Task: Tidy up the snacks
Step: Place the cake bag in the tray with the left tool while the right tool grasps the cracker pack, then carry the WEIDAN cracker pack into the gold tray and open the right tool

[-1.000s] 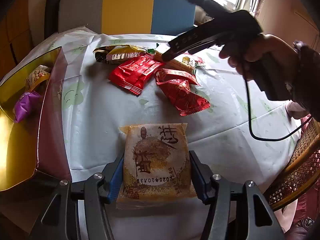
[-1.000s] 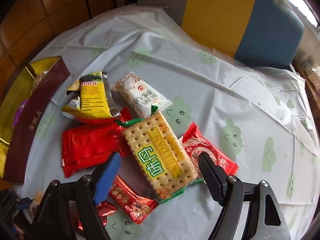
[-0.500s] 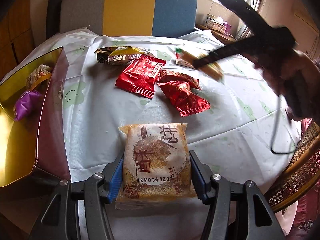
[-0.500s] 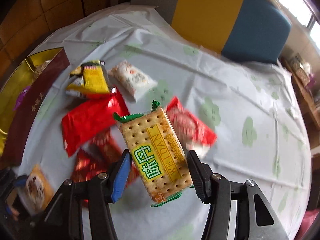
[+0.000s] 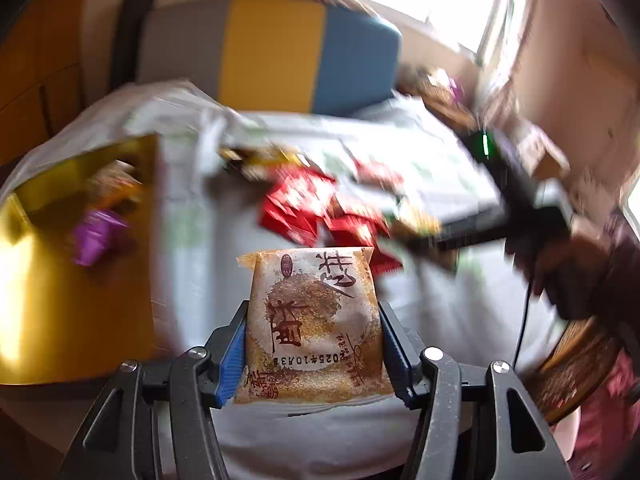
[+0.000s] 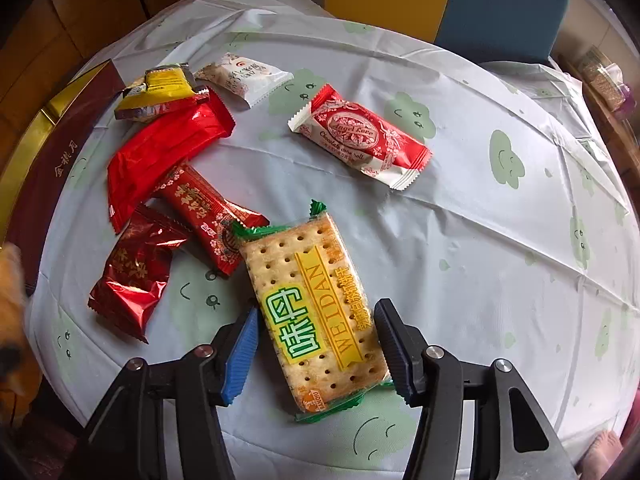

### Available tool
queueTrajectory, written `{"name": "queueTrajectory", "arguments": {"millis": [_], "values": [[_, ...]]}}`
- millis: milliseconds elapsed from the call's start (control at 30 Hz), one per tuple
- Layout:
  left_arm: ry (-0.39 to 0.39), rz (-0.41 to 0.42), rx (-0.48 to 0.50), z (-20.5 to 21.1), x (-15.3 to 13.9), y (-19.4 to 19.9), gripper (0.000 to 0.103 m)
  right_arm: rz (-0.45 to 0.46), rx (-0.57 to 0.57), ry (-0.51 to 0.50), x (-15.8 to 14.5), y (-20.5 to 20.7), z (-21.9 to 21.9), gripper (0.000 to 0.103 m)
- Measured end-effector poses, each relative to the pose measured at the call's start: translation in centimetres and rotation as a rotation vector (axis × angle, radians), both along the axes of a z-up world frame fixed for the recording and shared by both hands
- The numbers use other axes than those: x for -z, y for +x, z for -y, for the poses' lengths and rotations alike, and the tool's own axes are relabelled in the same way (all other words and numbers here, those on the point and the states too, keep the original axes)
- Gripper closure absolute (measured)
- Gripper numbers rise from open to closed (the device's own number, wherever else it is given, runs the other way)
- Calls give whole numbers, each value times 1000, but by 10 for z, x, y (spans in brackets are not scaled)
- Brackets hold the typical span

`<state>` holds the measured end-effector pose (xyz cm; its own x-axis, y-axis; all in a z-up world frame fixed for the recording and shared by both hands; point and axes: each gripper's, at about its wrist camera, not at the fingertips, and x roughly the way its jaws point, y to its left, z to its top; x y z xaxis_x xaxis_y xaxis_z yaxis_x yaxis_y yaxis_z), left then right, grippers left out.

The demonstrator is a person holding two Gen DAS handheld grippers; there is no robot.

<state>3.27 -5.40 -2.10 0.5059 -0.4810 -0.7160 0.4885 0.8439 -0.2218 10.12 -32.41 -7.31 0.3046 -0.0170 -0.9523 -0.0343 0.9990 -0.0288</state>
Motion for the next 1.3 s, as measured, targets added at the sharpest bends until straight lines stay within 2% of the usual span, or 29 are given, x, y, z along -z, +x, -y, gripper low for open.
{"name": "queueTrajectory", "arguments": {"millis": [100,233,367,500,700,800,967,1300], "values": [[-59,10,-108,-34,-22,13,43,6,-9,-19,0,0,0,45],[-111,-53,-276,-78,-26,42,43,10,-15,-33,1,-1,-9,46],[-162,-199,-404,-112,-5,68,43,13,-19,-38,1,-2,-12,46],[-169,-265,-451,-123,12,78,43,13,-21,-43,2,-2,-12,46],[-175,-328,-423,-106,32,93,41,14,-27,-52,1,-2,-13,46],[-159,-324,-431,-107,37,97,41,18,-36,-64,0,-2,-15,46],[-114,-272,-431,-108,27,87,41,19,-43,-72,0,-3,-16,46],[92,-97,-455,-103,1,55,41,24,-44,-79,0,-3,-17,47]]}}
